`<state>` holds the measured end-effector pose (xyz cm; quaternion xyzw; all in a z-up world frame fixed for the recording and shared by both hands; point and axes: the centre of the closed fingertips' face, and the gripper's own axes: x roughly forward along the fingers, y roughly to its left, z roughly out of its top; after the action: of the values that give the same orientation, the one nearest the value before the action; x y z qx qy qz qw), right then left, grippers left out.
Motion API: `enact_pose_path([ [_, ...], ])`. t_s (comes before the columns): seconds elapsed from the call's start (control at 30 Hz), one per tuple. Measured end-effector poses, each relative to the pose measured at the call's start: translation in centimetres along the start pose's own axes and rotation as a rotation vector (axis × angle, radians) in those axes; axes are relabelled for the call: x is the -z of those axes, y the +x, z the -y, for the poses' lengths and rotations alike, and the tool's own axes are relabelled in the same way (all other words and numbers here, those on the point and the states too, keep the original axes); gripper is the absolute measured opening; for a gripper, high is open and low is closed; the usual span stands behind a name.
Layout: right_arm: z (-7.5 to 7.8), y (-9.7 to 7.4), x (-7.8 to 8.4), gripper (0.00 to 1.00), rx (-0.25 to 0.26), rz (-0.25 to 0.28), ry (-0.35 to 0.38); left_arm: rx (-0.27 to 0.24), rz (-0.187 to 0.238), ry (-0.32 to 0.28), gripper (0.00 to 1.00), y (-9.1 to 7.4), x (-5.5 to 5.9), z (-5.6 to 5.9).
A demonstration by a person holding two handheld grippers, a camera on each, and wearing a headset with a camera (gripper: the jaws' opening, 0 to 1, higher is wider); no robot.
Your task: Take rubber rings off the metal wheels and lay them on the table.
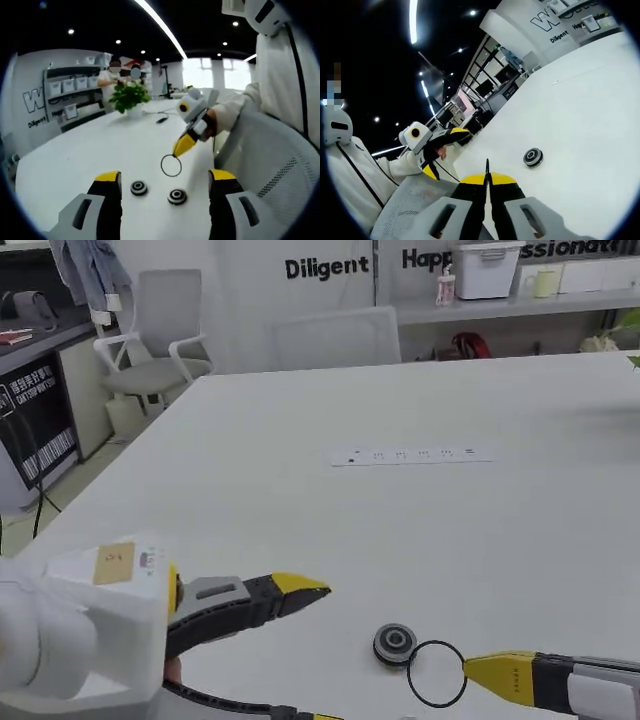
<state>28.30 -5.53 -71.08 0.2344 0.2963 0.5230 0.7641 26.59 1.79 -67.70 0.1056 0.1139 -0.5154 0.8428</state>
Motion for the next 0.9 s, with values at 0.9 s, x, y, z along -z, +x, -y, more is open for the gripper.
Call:
enact_pose_path([
  [0.9,-4.8,0.8,-3.2,0.00,-0.072,0.019,-0.097,-0.125,-0.026,-0.065,0.97,-4.4,2.5,-1.2],
])
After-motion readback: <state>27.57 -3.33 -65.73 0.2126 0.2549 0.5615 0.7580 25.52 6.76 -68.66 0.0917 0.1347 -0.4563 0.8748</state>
